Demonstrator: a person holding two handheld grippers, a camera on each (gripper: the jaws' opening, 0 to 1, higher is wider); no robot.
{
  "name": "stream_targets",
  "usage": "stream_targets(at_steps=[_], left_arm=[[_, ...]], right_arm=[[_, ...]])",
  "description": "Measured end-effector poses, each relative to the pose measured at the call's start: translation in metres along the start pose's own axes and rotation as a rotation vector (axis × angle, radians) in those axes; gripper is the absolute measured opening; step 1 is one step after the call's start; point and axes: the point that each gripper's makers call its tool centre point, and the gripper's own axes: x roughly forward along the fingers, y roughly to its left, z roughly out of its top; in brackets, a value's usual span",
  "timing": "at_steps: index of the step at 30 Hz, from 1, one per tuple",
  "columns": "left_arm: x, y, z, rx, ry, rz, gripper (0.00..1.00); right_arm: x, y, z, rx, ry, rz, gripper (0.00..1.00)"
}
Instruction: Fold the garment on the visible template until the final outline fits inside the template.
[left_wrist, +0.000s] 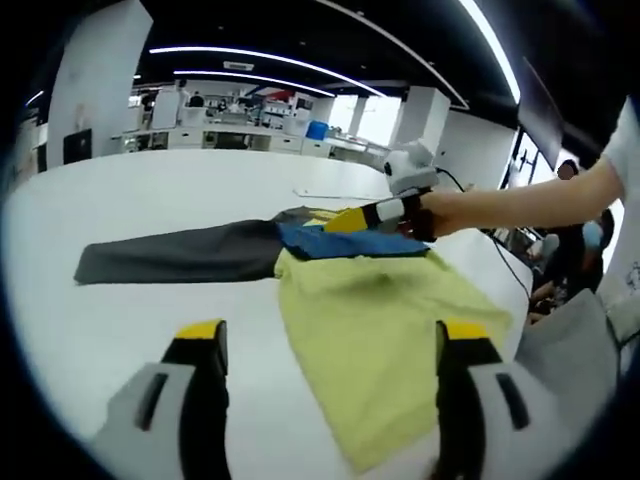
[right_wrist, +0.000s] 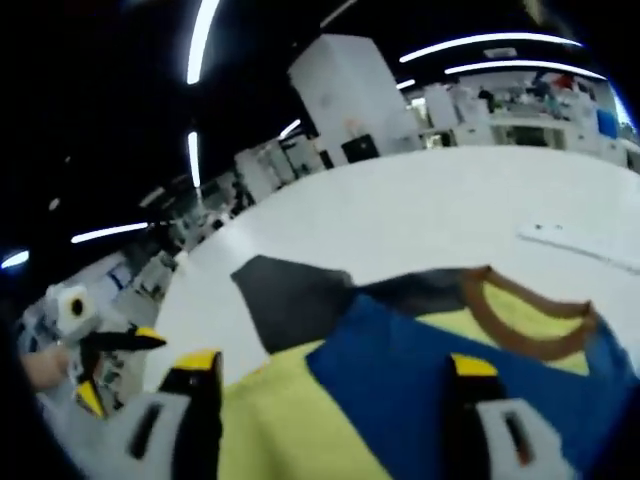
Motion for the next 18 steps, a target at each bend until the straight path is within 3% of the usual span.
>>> stream_targets(at_steps=[18], left_arm=[[0.005, -0.012, 0.004, 0.014, -0.005, -0.017, 0.82]], right_arm=[[-0.069, -0.043, -0.009, 0.005, -0.015, -0.074, 0.90]])
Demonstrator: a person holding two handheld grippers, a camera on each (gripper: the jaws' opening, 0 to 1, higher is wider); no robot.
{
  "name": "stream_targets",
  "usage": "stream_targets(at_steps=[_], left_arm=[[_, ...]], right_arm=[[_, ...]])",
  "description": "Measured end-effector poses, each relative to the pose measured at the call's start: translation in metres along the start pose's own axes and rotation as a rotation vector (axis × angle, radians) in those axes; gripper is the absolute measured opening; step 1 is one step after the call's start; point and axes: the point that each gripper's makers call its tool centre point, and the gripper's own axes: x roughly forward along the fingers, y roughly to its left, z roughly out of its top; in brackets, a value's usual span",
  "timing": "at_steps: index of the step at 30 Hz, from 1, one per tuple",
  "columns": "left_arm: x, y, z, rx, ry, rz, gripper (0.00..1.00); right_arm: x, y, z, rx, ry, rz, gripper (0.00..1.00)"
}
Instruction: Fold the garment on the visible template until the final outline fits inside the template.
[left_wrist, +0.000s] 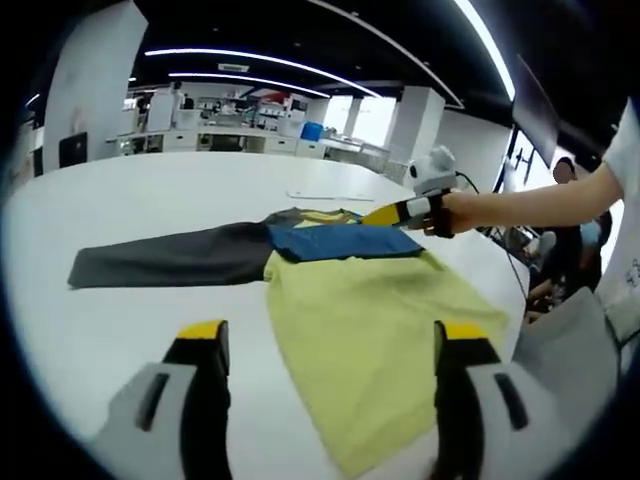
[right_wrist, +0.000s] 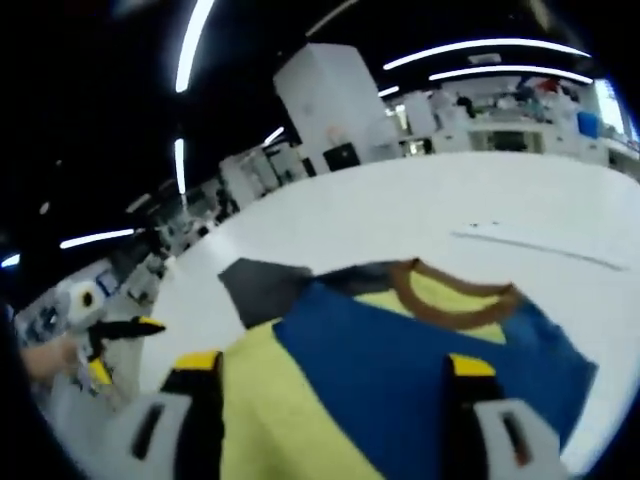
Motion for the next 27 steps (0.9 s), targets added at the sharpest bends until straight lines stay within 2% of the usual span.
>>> stream_targets(at_steps=[4, 6, 10, 12, 20, 24, 27], left_arm=[[0.002, -0.001, -0.002, -0.007, 0.001, -0.004, 0.82], [0.003, -0.001, -0.003, -0.008, 0.000, -0.005, 0.81], [0.003, -0.003, -0.003, -0.009, -0.006, -0.007, 0.81], [0.003, -0.004, -0.003, -0.009, -0.007, -0.008, 0.81], [0.003, -0.001, -0.004, -0.009, -0.002, -0.003, 0.81], [0.002, -0.002, -0.004, -0.010, -0.005, 0.001, 0.81], [0.002, -0.002, -0.004, -0.012, -0.005, 0.004, 0.81]], right_arm=[[-0.020, -0.020, -0.005, -0.003, 0.005, -0.046, 0.84], [-0.032, -0.032, -0.007, 0.025, 0.001, -0.085, 0.82], [-0.053, -0.050, -0.010, 0.057, -0.022, -0.115, 0.79], [-0.062, -0.061, -0.015, 0.058, -0.011, -0.147, 0.78], [-0.087, -0.083, -0.027, 0.106, -0.011, -0.207, 0.75], [-0.097, -0.088, -0.038, 0.131, -0.005, -0.237, 0.71], [-0.105, -0.089, -0.046, 0.174, -0.011, -0.256, 0.63]])
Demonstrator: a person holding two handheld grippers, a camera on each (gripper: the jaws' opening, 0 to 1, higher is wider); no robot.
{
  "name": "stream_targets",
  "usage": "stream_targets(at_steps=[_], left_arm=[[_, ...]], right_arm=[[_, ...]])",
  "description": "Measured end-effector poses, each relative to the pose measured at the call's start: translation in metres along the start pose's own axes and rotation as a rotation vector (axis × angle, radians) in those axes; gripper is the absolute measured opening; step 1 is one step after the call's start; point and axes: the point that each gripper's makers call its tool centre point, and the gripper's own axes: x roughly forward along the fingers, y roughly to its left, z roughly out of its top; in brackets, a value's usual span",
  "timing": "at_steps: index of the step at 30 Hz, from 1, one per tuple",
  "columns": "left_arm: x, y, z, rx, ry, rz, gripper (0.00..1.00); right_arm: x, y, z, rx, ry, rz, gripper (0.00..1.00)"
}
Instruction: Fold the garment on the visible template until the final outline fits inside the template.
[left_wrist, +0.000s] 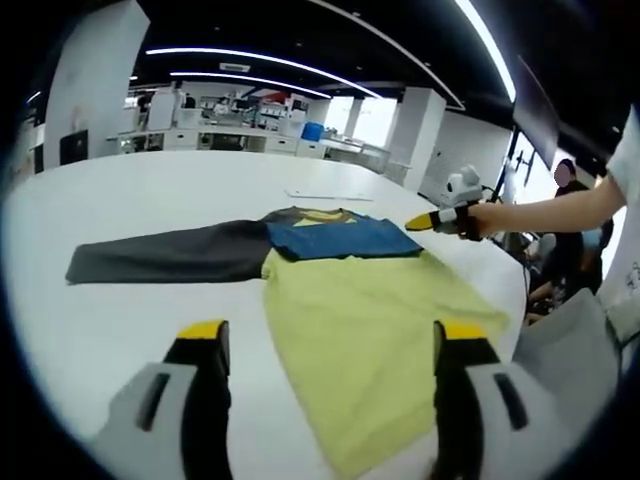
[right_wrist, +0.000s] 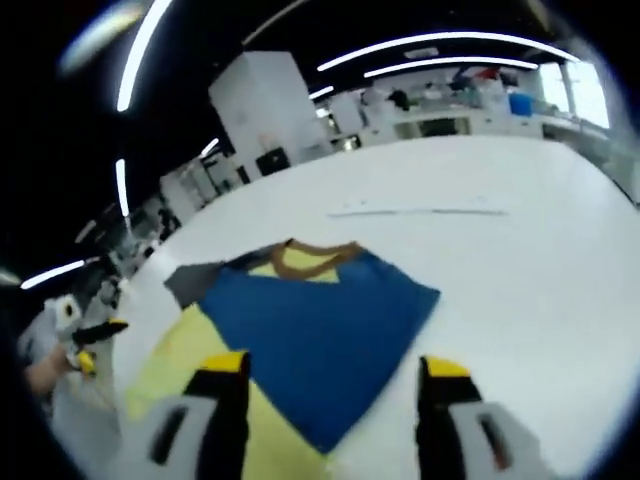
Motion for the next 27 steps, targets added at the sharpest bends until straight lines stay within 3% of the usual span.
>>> stream_targets(at_steps=[6, 16, 20, 27], left_arm=[[0.001, 0.000, -0.003, -0.005, 0.005, -0.001, 0.81], [-0.001, 0.004, -0.003, -0.007, 0.008, 0.006, 0.80], [-0.001, 0.003, -0.003, -0.007, 0.009, 0.004, 0.80], [0.000, 0.004, -0.005, -0.012, 0.014, 0.005, 0.80]], right_arm=[[-0.002, -0.010, -0.001, 0.131, -0.030, -0.008, 0.42], [0.003, -0.008, -0.015, 0.163, -0.012, -0.016, 0.18], [0.005, -0.016, -0.018, 0.178, -0.007, -0.037, 0.01], [0.003, -0.026, -0.014, 0.183, -0.028, -0.062, 0.00]])
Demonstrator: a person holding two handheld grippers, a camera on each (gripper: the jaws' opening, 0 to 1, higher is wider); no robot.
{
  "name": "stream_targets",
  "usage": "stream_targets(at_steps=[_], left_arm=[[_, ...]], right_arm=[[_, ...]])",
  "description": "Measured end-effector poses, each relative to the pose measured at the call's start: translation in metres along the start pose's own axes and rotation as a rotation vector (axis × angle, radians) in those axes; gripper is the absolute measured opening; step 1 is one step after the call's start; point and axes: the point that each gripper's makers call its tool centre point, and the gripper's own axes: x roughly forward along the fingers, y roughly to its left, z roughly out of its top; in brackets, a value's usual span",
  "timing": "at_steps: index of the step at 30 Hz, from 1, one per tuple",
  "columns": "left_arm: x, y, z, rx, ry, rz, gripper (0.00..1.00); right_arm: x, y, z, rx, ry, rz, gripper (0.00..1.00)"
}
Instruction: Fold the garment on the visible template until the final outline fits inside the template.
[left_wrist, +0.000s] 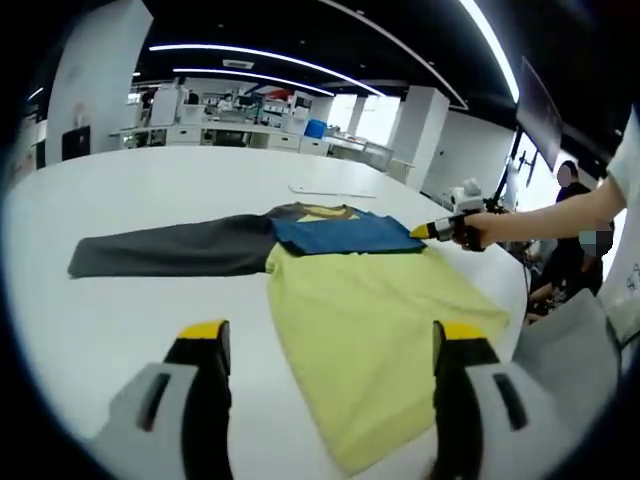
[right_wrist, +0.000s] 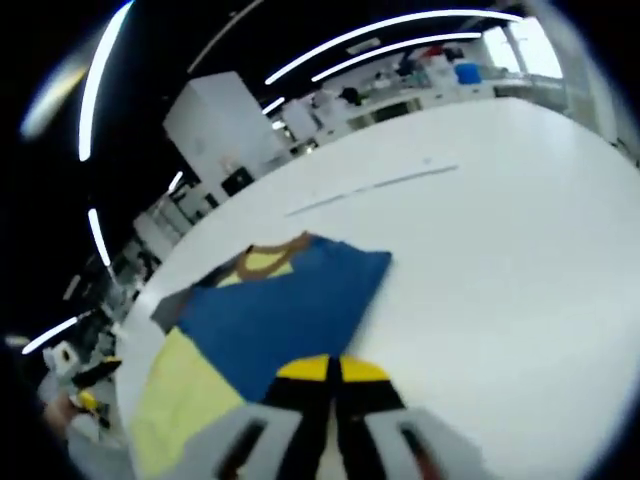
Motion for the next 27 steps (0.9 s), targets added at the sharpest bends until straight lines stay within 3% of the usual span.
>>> stream_targets(at_steps=[16, 27], left_arm=[[0.001, -0.003, -0.005, -0.012, 0.007, -0.001, 0.80], [-0.001, 0.001, -0.009, -0.029, 0.007, 0.009, 0.78]], right_arm=[[-0.013, -0.034, 0.008, 0.000, -0.020, -0.080, 0.00], [-0.018, -0.043, 0.006, 0.002, -0.018, -0.097, 0.00]])
